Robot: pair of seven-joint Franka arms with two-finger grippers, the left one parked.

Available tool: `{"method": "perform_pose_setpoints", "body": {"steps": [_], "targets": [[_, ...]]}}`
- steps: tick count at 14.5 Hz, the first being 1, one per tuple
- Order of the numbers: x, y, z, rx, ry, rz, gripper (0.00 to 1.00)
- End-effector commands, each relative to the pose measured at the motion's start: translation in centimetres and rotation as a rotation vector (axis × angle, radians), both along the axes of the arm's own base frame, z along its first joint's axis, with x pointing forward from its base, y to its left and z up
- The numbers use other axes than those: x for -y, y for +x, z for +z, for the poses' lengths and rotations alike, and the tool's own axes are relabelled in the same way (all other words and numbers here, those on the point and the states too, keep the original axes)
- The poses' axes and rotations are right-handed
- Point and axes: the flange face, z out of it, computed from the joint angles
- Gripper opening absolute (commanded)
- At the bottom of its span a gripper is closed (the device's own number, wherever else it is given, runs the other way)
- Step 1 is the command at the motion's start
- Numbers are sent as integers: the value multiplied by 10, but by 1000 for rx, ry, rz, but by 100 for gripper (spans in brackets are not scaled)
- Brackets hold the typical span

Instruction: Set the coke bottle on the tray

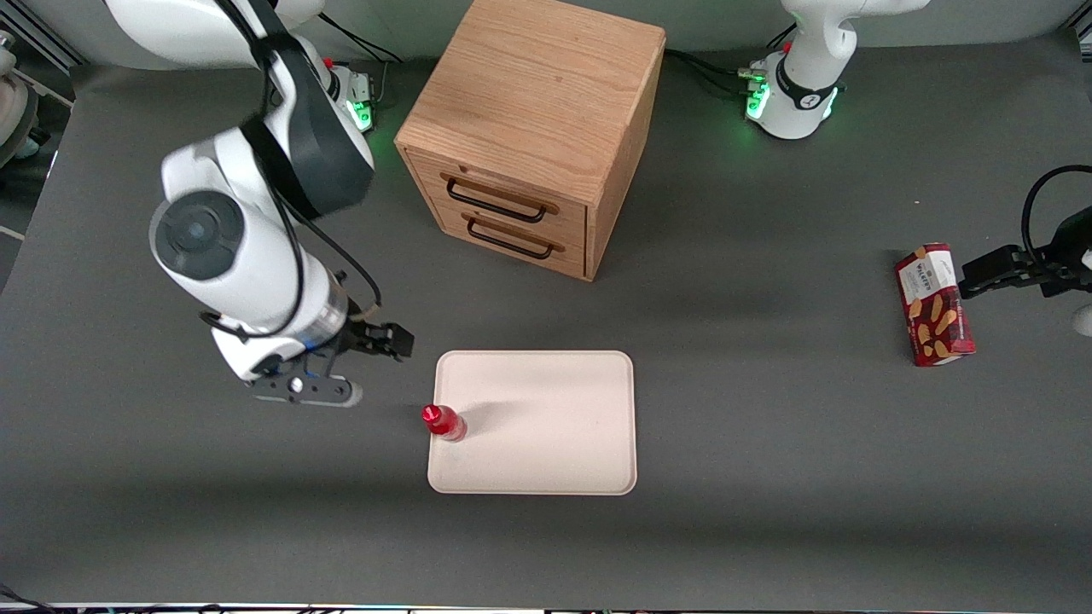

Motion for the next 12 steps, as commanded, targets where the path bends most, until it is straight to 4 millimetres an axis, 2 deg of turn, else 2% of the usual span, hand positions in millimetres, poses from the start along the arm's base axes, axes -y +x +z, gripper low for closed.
{"method": "perform_pose_setpoints", "body": {"steps": [1,3,4,6,8,12], "targets": [[23,-39,39,-11,18,-30,100],[34,-60,67,-8,21,-26,100],[40,-64,75,-9,21,-23,100],[67,-66,87,-1,26,-46,100],[102,-68,91,-10,26,-3,100],[193,-71,96,-12,35,76,100]]}}
